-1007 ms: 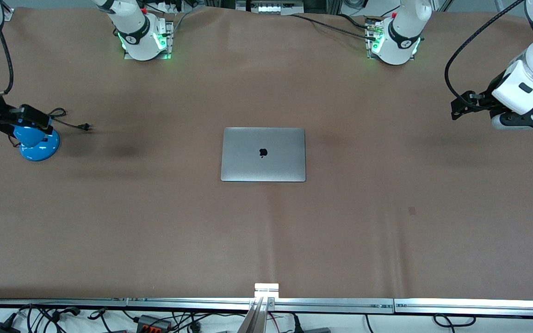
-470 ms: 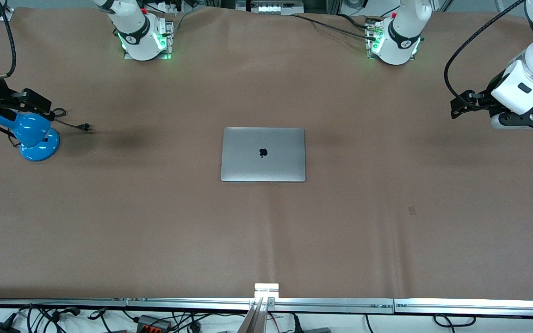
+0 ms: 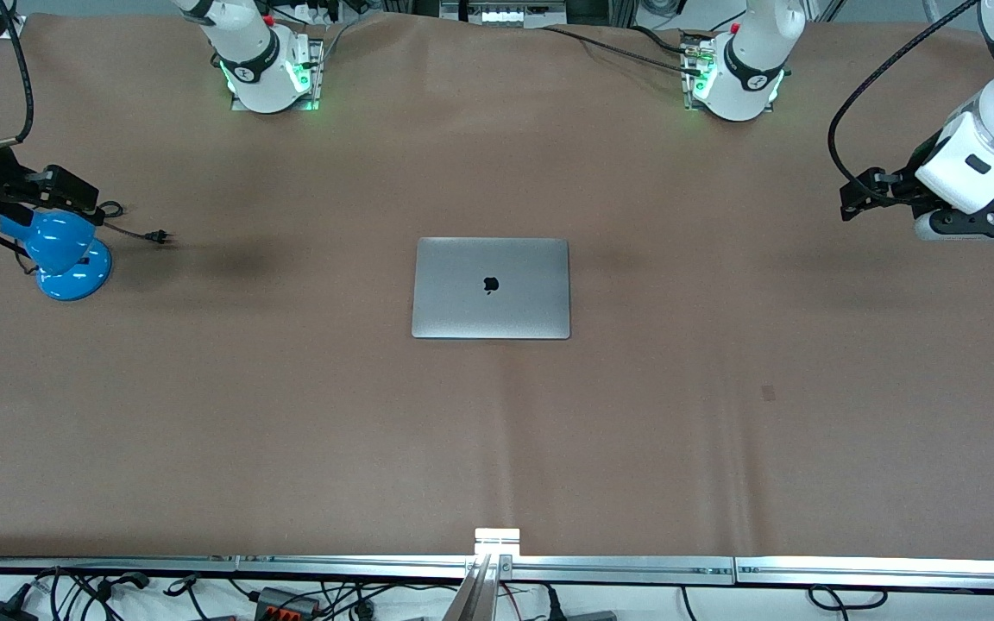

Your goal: Close laptop with both arms from behind

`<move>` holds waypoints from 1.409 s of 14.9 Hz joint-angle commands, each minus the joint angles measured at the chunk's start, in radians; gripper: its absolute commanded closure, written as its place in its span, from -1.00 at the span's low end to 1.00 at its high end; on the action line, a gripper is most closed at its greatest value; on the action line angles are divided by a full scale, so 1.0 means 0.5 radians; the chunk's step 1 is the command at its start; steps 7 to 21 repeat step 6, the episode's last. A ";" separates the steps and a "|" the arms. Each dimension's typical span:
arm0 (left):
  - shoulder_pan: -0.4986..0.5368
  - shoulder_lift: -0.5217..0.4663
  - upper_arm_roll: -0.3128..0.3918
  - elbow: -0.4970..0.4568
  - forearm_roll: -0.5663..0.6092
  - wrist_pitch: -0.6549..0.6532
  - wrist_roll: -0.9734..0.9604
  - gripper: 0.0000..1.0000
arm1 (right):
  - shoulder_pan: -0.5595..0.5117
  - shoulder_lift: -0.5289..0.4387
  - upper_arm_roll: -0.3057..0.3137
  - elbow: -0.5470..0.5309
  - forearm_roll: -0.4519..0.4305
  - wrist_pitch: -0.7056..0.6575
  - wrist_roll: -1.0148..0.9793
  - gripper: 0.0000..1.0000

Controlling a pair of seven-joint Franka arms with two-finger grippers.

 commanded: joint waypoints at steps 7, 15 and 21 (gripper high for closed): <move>0.000 -0.015 -0.003 0.039 -0.028 -0.095 -0.008 -1.00 | -0.022 -0.047 0.029 -0.034 -0.030 -0.007 -0.010 -1.00; 0.000 -0.015 -0.003 0.039 -0.028 -0.095 -0.008 -1.00 | -0.022 -0.047 0.029 -0.034 -0.030 -0.007 -0.010 -1.00; 0.000 -0.015 -0.003 0.039 -0.028 -0.095 -0.008 -1.00 | -0.022 -0.047 0.029 -0.034 -0.030 -0.007 -0.010 -1.00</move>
